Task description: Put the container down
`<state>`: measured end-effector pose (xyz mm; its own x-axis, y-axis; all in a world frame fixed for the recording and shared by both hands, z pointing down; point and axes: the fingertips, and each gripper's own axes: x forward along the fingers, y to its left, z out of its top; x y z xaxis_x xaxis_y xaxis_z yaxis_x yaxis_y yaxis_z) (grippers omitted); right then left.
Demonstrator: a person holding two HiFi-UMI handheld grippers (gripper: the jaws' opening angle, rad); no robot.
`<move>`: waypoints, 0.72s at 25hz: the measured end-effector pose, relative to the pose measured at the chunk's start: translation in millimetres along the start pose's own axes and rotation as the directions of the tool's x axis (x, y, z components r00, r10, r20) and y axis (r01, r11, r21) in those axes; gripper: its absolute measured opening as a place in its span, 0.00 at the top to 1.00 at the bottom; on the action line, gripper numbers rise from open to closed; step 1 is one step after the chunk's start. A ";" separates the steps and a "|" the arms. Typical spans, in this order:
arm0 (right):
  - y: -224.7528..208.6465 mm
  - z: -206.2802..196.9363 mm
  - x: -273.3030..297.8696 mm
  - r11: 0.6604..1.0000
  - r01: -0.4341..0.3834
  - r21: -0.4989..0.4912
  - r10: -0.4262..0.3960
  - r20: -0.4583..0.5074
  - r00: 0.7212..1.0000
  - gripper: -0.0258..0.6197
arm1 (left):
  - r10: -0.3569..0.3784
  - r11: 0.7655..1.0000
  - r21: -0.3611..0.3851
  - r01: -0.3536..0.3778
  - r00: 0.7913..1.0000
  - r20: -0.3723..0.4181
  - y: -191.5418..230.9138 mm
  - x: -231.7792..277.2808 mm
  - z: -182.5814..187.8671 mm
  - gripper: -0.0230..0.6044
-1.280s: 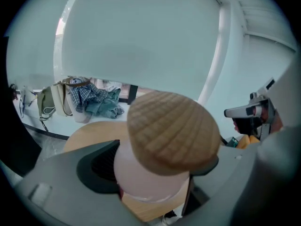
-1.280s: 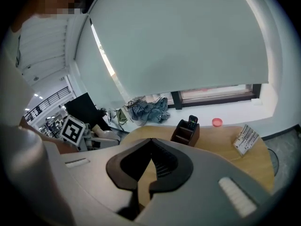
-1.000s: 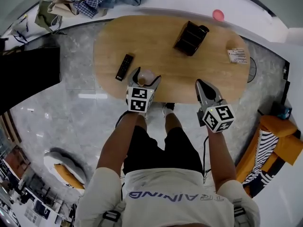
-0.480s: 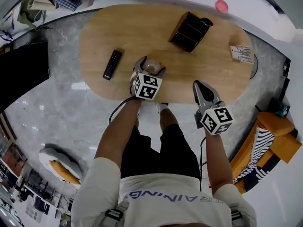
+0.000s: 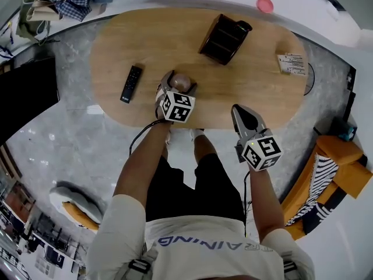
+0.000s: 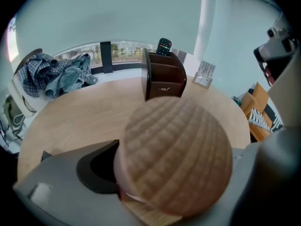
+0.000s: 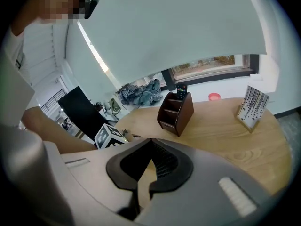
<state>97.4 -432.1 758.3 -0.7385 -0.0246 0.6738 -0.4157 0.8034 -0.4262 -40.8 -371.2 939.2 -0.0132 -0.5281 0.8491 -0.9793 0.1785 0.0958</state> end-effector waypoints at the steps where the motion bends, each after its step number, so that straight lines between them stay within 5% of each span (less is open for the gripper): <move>1: 0.3 -0.5 -1.2 1.000 -0.001 -0.002 0.001 0.000 1.000 0.94 | 0.004 1.000 0.014 -0.004 1.000 -0.002 -0.5 0.5 -0.1 0.31; 12: 15.7 4.9 -17.2 1.000 -0.019 -0.017 0.019 0.020 1.000 0.94 | -0.046 0.999 -0.013 0.046 0.998 0.041 -0.3 -25.7 6.6 0.25; 18: 53.5 30.2 -34.5 0.998 -0.056 -0.033 0.059 0.080 0.995 0.94 | -0.080 0.991 -0.102 0.087 0.995 0.065 18.5 -97.5 5.7 0.24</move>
<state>84.6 -406.3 694.0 -0.8015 -0.0247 0.5975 -0.3558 0.8228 -0.4432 -58.9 -321.2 855.2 0.0525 -0.5936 0.8031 -0.9509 0.2160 0.2218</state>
